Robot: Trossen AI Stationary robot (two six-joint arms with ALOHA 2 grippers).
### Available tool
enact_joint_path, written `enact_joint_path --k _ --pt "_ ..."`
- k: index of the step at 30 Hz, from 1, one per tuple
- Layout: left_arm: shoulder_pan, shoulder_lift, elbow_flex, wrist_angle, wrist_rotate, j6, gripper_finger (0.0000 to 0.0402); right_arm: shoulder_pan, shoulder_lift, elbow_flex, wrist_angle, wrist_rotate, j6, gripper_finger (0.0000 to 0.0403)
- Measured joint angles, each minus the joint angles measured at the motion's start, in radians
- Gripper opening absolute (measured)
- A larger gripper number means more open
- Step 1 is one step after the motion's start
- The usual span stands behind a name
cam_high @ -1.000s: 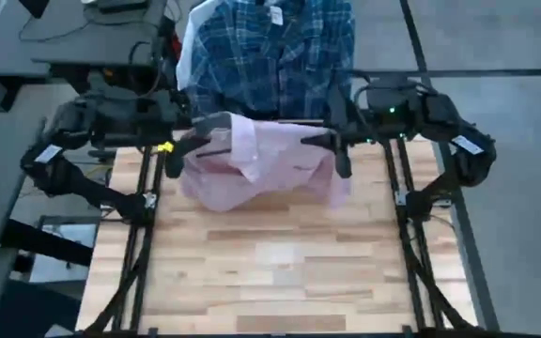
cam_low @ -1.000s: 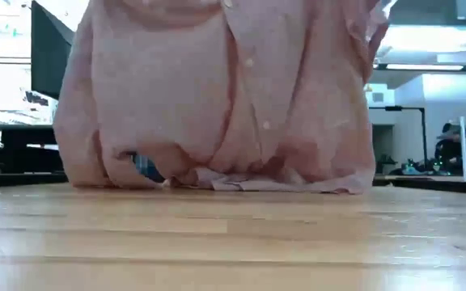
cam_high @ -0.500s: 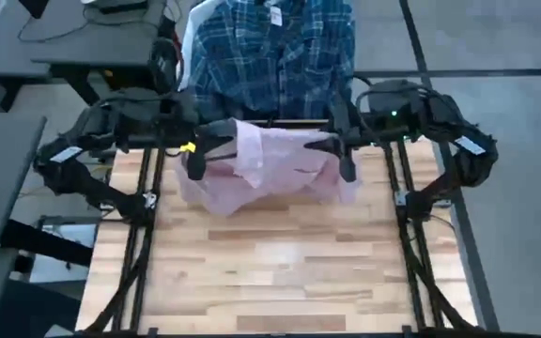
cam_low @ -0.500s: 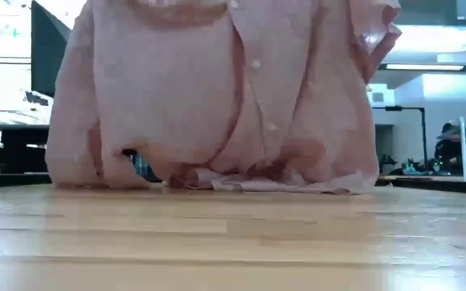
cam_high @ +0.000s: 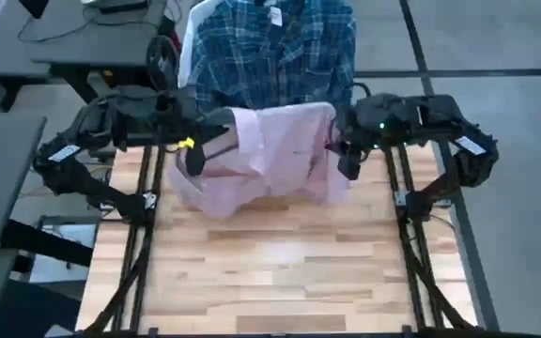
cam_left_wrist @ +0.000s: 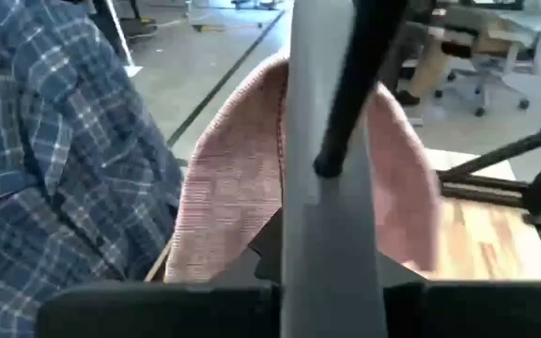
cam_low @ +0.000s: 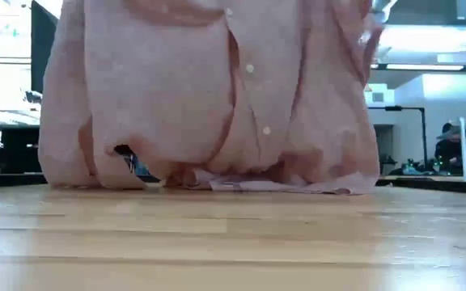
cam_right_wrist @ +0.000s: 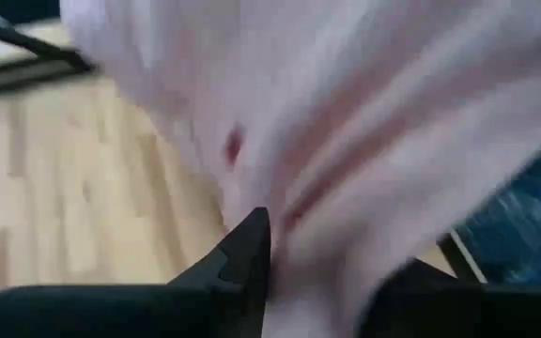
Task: Hang clothes
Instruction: Unhang the pink polo shirt from the hanger rack
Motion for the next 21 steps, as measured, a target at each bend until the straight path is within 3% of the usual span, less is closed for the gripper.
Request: enact_joint_path --k 6,11,13,16,21 --pt "0.002 0.0 0.0 0.001 0.002 0.003 0.0006 0.014 0.005 -0.006 -0.008 0.058 0.045 0.0087" --pt "0.001 0.0 0.0 -0.001 0.014 0.022 0.0006 -0.023 0.012 -0.103 0.099 0.062 -0.016 0.0085" --pt "0.001 0.0 0.0 -0.005 0.008 0.032 0.0006 -0.036 0.012 -0.141 0.133 0.063 -0.045 0.0071" --pt "0.002 -0.008 0.0 -0.009 0.004 0.044 0.0006 -0.051 0.012 -0.168 0.123 0.062 -0.05 0.0018" --pt "0.0 -0.049 -0.001 -0.051 0.02 0.05 0.0006 -0.049 0.01 -0.178 -0.035 0.086 0.006 0.0002"
